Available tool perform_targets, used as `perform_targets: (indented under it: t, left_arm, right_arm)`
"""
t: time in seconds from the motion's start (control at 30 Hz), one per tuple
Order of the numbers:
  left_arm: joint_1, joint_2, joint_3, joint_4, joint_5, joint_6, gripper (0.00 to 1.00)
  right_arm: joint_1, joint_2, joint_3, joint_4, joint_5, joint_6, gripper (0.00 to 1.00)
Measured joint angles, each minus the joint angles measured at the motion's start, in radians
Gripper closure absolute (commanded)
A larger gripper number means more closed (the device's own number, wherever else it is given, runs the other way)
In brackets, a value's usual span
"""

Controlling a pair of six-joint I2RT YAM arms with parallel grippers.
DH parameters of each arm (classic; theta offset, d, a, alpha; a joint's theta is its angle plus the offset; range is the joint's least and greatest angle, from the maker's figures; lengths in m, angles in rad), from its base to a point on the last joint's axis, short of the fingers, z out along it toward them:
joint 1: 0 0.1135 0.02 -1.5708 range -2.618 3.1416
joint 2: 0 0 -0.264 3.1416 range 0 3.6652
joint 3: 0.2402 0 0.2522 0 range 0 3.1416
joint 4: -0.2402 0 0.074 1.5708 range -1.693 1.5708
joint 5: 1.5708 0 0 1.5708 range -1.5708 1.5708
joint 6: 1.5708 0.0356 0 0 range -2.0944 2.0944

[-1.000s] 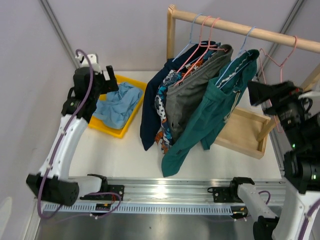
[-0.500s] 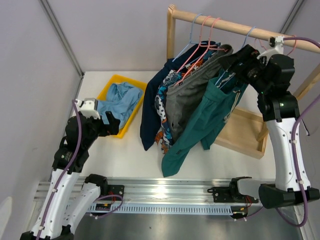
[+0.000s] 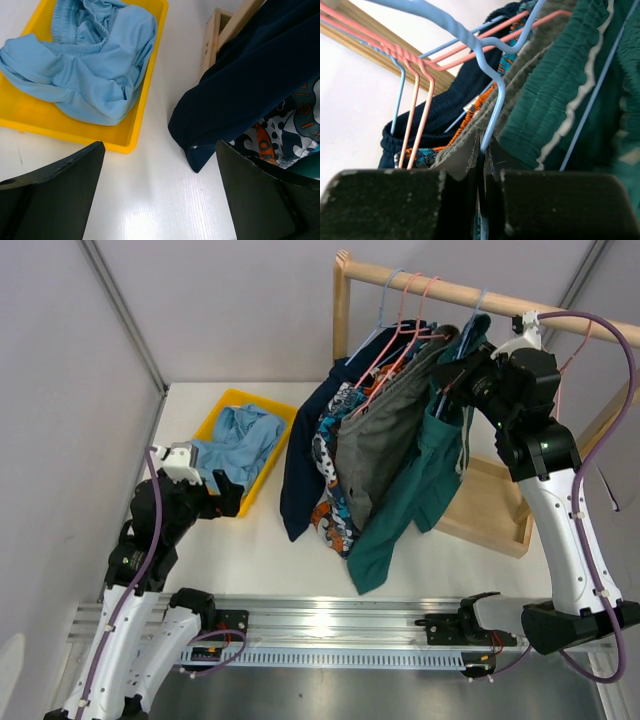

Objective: Remove the shorts from the hanger

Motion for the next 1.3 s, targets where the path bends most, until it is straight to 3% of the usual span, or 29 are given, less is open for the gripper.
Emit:
perform_targets:
  t: [0.17, 0.23, 0.37, 0.53, 0.8, 1.1, 1.17, 1.2, 1.23, 1.3]
  left_arm:
    - [-0.094, 0.017, 0.014, 0.01, 0.018, 0.002, 0.01]
    - [-0.222, 0.056, 0.059, 0.011, -0.002, 0.003, 0.01]
    - [-0.612, 0.206, 0.25, 0.066, -0.075, 0.028, 0.01]
    - [-0.89, 0.444, 0.506, 0.2, -0.103, 0.07, 0.01]
    - [-0.986, 0.792, 0.714, 0.376, -0.037, 0.085, 0.0]
    - [-1.038, 0.974, 0.781, 0.457, 0.011, 0.085, 0.01]
    - [-1.038, 0.994, 0.787, 0.47, 0.013, 0.081, 0.19]
    - [-1.038, 1.0, 0.788, 0.475, 0.013, 0.076, 0.32]
    - [-1.038, 1.006, 0.789, 0.481, 0.012, 0.076, 0.53]
    - [-1.037, 1.019, 0.8, 0.484, 0.002, 0.074, 0.62]
  right_arm:
    - [0.019, -0.015, 0.0, -0.014, 0.05, -0.014, 1.0]
    - [0.023, -0.035, 0.0, -0.025, 0.071, -0.019, 1.0]
    - [0.025, -0.084, 0.016, -0.066, 0.102, -0.025, 1.0]
    - [0.027, -0.095, 0.096, -0.111, 0.106, -0.024, 1.0]
    - [0.027, -0.133, 0.113, -0.143, 0.095, -0.025, 1.0]
    - [0.027, -0.157, 0.113, -0.169, 0.069, -0.025, 1.0]
    - [0.028, -0.161, 0.113, -0.171, 0.063, -0.025, 1.0]
    - [0.028, -0.163, 0.113, -0.171, 0.06, -0.024, 1.0]
    - [0.028, -0.165, 0.113, -0.172, 0.056, -0.024, 1.0]
    - [0.028, -0.171, 0.113, -0.173, 0.05, -0.022, 1.0]
